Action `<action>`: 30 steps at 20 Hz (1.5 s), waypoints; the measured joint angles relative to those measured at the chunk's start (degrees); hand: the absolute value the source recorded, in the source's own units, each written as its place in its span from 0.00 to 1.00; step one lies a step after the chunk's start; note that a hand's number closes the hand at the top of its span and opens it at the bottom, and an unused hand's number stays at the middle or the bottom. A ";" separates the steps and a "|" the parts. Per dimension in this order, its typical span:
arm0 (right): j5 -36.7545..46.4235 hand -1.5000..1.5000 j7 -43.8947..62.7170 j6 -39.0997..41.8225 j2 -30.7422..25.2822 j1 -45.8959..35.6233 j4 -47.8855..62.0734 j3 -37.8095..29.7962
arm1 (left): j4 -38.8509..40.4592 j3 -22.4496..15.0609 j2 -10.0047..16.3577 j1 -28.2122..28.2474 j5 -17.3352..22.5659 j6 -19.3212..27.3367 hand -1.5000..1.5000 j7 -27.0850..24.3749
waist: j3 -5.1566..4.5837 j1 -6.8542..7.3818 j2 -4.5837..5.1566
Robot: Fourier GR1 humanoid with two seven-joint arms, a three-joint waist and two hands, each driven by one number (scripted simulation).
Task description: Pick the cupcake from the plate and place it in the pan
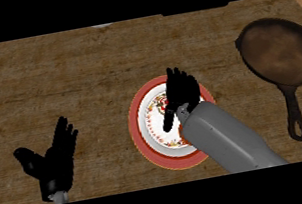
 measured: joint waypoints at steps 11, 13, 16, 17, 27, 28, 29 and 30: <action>2.05 1.00 -11.98 -7.25 -0.22 0.83 7.21 2.20 | -0.01 1.70 -0.01 0.10 -0.18 -1.48 0.50 0.36 | -0.11 -0.06 -0.38; 2.03 1.00 -12.45 -7.81 -0.27 -0.06 7.90 2.31 | 0.98 1.94 -0.31 -0.56 -0.59 -1.63 0.50 -0.07 | -0.14 -0.10 -0.36; 1.83 1.00 -12.89 -8.60 -0.21 -1.76 10.02 1.92 | 0.74 1.56 -1.18 -1.03 -1.40 -0.83 0.50 0.63 | -0.10 -0.04 -0.34; 1.74 1.00 -12.59 -8.40 -0.16 -2.49 10.69 1.48 | 0.21 2.05 -0.67 -0.16 -1.03 -1.52 0.50 0.34 | -0.09 0.02 -0.31; 0.78 1.00 -11.29 -12.51 0.10 -9.70 20.26 2.48 | 1.24 2.51 -1.34 -1.45 -1.74 -1.96 0.50 0.60 | 0.02 0.40 0.02; 1.79 1.00 -10.03 -13.24 0.11 -10.15 19.59 3.14 | 0.97 2.69 -1.20 -1.24 -1.52 -2.15 0.50 0.82 | 0.00 0.33 -0.01; 3.24 1.00 -8.86 -14.04 0.12 -10.45 18.97 3.79 | 0.48 2.42 -1.42 -0.82 -1.83 -1.81 0.50 0.83 | 0.00 0.19 -0.07; 4.99 1.00 -8.13 -15.33 -0.19 -10.69 18.64 4.54 | 0.04 2.58 -1.15 -0.37 -1.54 -2.14 0.50 1.05 | -0.01 0.09 -0.13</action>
